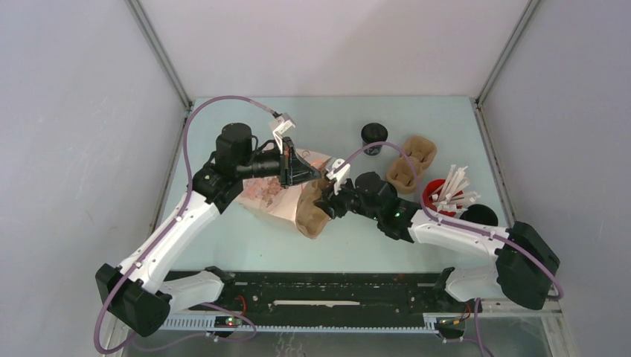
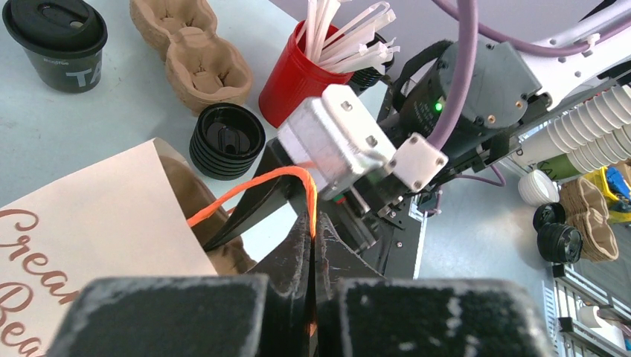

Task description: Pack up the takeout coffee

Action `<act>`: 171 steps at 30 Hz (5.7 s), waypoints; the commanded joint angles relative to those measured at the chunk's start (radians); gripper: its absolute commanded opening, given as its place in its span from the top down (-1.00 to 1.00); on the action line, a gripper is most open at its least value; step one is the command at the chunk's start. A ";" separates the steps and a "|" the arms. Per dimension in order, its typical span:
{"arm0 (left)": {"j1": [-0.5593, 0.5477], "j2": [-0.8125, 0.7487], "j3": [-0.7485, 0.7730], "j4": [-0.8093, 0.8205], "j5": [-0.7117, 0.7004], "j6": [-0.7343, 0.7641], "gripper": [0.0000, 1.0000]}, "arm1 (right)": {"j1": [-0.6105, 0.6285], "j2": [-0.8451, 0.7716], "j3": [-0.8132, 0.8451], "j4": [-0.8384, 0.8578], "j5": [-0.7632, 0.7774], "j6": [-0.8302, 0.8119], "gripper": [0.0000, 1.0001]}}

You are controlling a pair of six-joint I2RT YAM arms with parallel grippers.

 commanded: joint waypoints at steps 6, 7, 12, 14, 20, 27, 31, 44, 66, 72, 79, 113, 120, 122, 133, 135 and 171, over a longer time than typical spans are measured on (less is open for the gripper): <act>0.005 -0.001 -0.019 0.050 0.036 -0.014 1.00 | 0.035 0.066 0.037 0.190 0.218 -0.029 0.38; 0.005 0.000 -0.020 0.051 0.037 -0.014 1.00 | 0.038 0.068 0.036 0.198 0.220 -0.031 0.38; 0.005 0.005 -0.010 0.014 0.005 0.016 1.00 | 0.039 0.049 0.034 0.166 0.258 -0.049 0.41; 0.005 0.013 -0.001 -0.009 -0.006 0.029 1.00 | 0.039 0.029 0.023 0.157 0.260 -0.059 0.42; 0.005 0.024 0.010 -0.033 -0.007 0.040 1.00 | 0.043 -0.049 -0.006 0.117 0.261 -0.074 0.42; 0.005 0.019 -0.020 0.103 0.085 -0.069 1.00 | 0.044 -0.082 -0.049 0.168 0.265 -0.094 0.41; 0.004 0.017 -0.051 0.255 0.135 -0.194 1.00 | 0.052 -0.030 -0.048 0.263 0.233 -0.127 0.40; -0.006 0.007 -0.049 0.330 0.190 -0.243 1.00 | 0.058 0.048 -0.047 0.401 0.110 -0.119 0.35; 0.007 0.028 -0.004 0.202 0.159 -0.145 1.00 | 0.065 -0.144 -0.069 0.085 0.181 -0.064 0.30; 0.007 0.138 0.118 0.107 0.045 -0.156 1.00 | 0.086 -0.194 -0.071 -0.007 0.370 -0.038 0.29; 0.000 0.154 0.163 0.183 0.222 -0.181 1.00 | 0.090 -0.225 -0.077 -0.029 0.095 0.038 0.29; -0.062 0.308 0.271 0.311 0.089 -0.322 0.93 | 0.077 -0.372 -0.085 -0.143 0.395 -0.036 0.27; -0.037 0.251 0.263 0.015 -0.060 -0.244 0.64 | 0.138 -0.312 -0.085 -0.098 0.390 0.084 0.27; -0.031 0.207 0.260 -0.077 -0.117 -0.198 0.27 | 0.149 -0.288 -0.085 -0.076 0.378 0.113 0.28; 0.002 -0.068 0.123 -0.304 -0.392 -0.162 -0.67 | 0.184 -0.199 0.028 -0.107 0.399 0.138 0.27; 0.019 -0.120 0.042 -0.311 -0.538 -0.235 -0.66 | 0.188 -0.180 0.040 -0.095 0.403 0.131 0.26; 0.380 0.001 -0.614 0.320 -0.279 -0.587 -0.83 | 0.192 0.012 0.227 -0.285 0.006 0.130 0.15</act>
